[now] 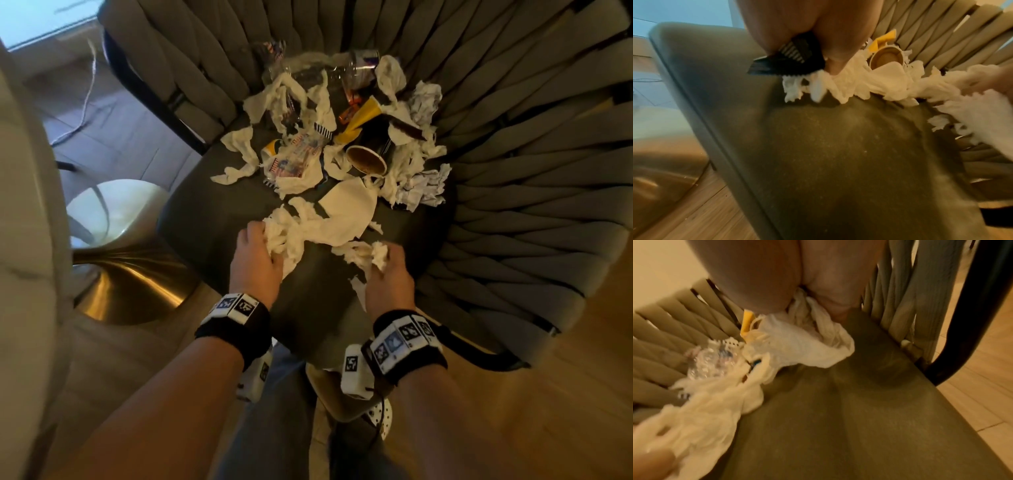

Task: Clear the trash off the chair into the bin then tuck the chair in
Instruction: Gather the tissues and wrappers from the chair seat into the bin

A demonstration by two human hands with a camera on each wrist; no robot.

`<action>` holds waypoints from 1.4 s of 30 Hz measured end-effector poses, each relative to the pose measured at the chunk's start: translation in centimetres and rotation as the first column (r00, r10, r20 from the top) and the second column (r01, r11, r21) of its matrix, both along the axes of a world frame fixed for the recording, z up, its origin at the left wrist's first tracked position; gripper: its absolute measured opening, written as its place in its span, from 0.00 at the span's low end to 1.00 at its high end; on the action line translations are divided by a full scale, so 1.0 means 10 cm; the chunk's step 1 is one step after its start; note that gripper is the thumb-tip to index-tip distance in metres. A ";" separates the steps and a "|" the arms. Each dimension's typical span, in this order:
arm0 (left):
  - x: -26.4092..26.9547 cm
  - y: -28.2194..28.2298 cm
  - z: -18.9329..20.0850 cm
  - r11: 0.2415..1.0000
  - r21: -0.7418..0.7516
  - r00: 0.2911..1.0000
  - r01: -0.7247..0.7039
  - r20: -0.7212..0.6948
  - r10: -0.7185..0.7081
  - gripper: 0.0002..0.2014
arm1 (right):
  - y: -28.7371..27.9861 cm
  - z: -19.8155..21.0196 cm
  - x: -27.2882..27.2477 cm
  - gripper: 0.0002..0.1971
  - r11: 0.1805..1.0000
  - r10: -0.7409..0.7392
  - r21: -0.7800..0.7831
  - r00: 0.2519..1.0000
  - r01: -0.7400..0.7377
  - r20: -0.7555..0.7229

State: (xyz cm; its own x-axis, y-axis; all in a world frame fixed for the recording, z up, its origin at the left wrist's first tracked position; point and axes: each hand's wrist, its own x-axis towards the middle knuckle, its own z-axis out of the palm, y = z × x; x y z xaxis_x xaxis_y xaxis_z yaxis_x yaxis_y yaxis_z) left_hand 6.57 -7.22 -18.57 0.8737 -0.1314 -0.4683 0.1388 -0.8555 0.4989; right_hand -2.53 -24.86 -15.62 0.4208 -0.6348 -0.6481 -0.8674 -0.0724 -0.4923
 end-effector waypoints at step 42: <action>-3.89 -0.11 -0.46 0.858 -0.429 0.942 -0.283 -0.294 0.163 0.10 | 0.40 -0.64 -3.22 0.13 0.943 0.282 0.153 0.953 -0.297 0.112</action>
State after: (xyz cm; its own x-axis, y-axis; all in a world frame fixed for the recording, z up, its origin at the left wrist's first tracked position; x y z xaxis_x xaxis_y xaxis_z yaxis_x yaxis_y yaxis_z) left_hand -32.29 -8.36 -23.19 0.7748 -0.1982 -0.6003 0.4633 -0.4681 0.7525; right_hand -34.72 -20.84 -22.06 0.6301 -0.3635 -0.6862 -0.7741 -0.2243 -0.5920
